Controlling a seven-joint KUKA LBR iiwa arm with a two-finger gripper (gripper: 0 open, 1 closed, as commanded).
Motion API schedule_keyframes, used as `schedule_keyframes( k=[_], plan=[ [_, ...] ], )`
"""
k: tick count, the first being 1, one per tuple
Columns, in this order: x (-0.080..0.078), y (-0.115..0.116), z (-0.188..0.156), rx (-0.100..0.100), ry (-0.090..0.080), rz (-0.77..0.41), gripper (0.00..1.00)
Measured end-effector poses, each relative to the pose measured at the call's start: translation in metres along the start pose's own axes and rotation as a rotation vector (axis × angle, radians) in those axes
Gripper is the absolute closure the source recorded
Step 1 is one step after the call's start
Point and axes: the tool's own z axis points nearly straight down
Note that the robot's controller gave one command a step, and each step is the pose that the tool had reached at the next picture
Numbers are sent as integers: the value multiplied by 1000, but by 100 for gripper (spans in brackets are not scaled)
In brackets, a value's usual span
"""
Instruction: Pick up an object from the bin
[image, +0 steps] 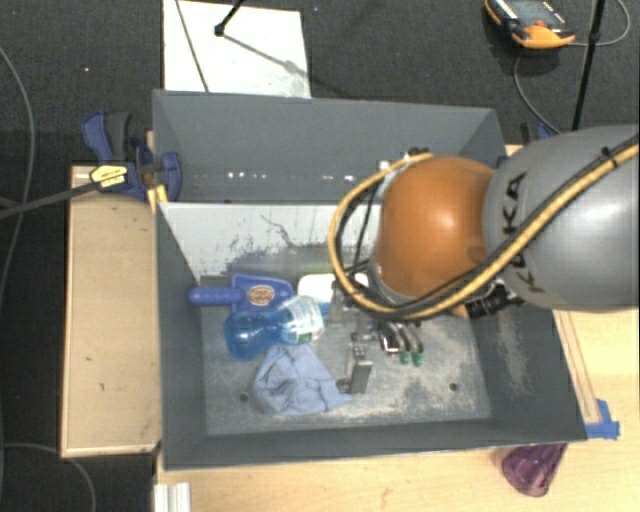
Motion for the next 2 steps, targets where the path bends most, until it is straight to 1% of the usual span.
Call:
schedule_keyframes(
  k=[1,2],
  plan=[
    [-5,25,23,1,-3,-74,0],
    [-13,54,78,-2,-7,-130,0]
  ],
)
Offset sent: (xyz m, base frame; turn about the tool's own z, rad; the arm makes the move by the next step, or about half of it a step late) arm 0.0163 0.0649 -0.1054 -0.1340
